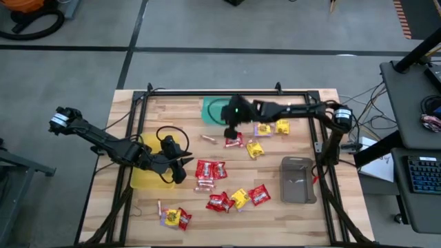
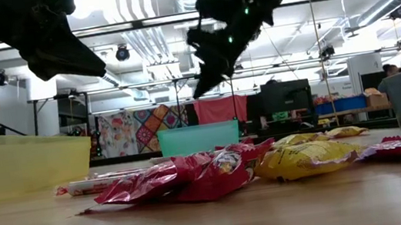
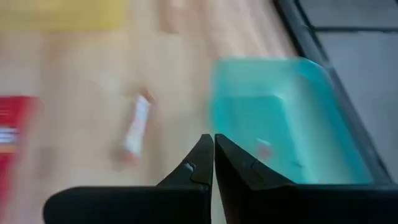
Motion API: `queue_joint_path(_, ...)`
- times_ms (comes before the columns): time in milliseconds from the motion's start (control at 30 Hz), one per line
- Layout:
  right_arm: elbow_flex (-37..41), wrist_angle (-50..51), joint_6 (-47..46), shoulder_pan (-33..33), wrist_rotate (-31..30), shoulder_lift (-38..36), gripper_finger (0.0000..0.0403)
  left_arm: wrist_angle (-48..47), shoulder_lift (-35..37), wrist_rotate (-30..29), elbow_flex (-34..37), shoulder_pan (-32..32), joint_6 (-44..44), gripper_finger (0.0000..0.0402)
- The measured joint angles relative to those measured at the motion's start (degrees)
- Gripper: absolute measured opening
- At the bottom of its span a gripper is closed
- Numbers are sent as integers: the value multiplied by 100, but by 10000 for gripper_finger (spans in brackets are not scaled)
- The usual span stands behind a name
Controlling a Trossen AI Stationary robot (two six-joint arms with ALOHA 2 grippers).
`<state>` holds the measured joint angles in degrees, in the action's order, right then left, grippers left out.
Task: Sort candy
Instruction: Put the white candy into the green bin
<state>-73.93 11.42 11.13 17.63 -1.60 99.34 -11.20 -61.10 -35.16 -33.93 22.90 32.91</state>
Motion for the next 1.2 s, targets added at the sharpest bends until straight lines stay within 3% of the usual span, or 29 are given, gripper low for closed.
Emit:
queue_joint_path(67,-36,-2,16,224,116,3,8,2,0,2,0,0,0,77)
queue_joint_path(233,-46,-100,114,483,1509,61,8,2,0,13,0,0,0,77)
queue_joint_path(433,-28,-725,89,24,1609,466,8,1,0,17,0,0,-85,77)
queue_joint_path(733,-35,-1706,-648,-635,-73,1061,9,-159,277,157,0,8,-91,77)
queue_joint_path(900,-35,-1851,-1016,-726,35,1341,24,-651,763,52,0,20,-72,77)
queue_joint_path(1100,-114,-1943,-1339,-878,-19,1727,92,-920,1157,-316,-2,31,-238,77)
queue_joint_path(1200,-196,-1950,-1425,-916,-447,1888,126,-931,1217,-336,-2,33,-326,77)
